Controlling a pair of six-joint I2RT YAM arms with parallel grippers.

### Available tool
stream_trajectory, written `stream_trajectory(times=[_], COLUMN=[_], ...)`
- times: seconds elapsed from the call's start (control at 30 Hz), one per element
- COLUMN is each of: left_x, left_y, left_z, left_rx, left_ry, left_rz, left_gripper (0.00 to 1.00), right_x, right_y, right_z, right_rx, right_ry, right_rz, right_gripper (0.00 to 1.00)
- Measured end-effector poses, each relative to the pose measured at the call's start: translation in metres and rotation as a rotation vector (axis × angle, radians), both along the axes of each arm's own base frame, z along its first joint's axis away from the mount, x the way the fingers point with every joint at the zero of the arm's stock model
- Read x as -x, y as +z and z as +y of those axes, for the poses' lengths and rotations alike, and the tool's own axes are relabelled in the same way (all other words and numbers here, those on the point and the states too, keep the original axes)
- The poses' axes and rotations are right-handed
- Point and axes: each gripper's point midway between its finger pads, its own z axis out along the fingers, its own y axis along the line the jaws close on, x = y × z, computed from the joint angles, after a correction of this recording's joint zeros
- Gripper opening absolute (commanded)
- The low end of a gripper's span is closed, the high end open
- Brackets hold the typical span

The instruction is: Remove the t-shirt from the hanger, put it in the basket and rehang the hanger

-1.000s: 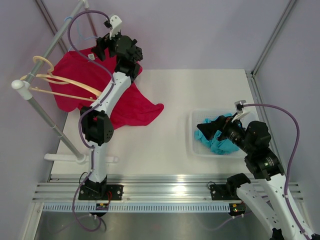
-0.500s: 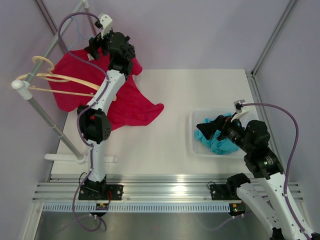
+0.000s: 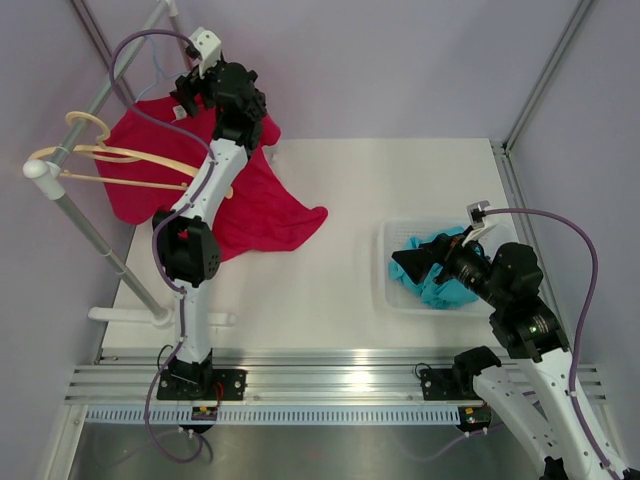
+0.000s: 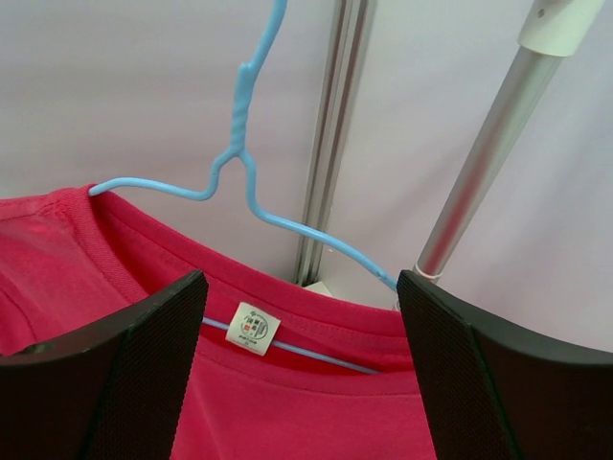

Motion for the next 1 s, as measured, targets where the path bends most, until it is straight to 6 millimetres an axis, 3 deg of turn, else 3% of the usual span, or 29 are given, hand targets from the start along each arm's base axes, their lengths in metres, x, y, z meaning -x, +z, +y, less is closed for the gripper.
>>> stream_trajectory(times=[0.33, 0.77, 1.0], left_x=[-0.006, 0.011, 0.006], left_y=[-0.018, 0.02, 0.013], left_z=[-0.007, -0.006, -0.012], left_rx=[-0.005, 0.044, 0.07], left_ry=[-0.05, -0.072, -0.112], left_rz=[0.006, -0.12, -0.143], left_gripper=[0.86, 0.89, 0.91], right_x=[0.001, 0.004, 0.002], right_y=[0.0, 0.0, -0.002], right_z=[0.001, 0.004, 0.005], right_rx=[-0.001, -0.004, 0.0], right_ry=[0.009, 0.036, 0.035], right_rz=[0.0, 0.002, 0.007], right_gripper=[0.99, 1.0, 0.99])
